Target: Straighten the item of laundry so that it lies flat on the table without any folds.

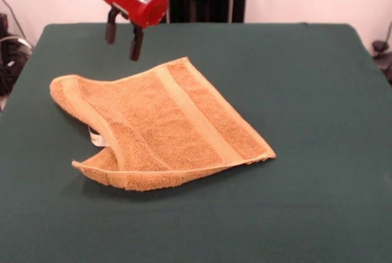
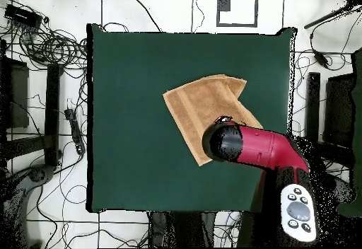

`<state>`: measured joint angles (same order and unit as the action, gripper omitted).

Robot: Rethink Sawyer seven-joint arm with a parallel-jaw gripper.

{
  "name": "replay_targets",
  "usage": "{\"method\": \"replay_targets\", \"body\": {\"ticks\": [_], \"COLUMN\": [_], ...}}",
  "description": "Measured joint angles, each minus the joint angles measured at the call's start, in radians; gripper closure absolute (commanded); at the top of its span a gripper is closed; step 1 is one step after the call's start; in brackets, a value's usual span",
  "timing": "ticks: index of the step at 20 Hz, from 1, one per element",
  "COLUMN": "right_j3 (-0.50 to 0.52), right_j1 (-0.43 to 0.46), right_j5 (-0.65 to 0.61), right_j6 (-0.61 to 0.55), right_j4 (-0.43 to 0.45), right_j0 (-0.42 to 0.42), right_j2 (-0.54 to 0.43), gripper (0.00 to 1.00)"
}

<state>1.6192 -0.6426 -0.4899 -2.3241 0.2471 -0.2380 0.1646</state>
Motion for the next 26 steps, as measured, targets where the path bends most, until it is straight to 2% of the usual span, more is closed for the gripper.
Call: {"method": "replay_targets", "body": {"ticks": [6,10,22,26], "right_j3": [-0.005,-0.024,-0.076,-0.082], "right_j1": [0.021,0.075,0.268,0.280], "right_j5": [0.000,0.014,0.173,0.196], "right_j6": [0.000,0.000,0.000,0.000], "right_j4": [0.000,0.000,-0.010,-0.014], "right_j0": [0.046,0.082,0.093,0.091], "right_j2": [0.000,0.000,-0.001,0.000], "gripper": [0.00,0.00,0.00,0.00]}}
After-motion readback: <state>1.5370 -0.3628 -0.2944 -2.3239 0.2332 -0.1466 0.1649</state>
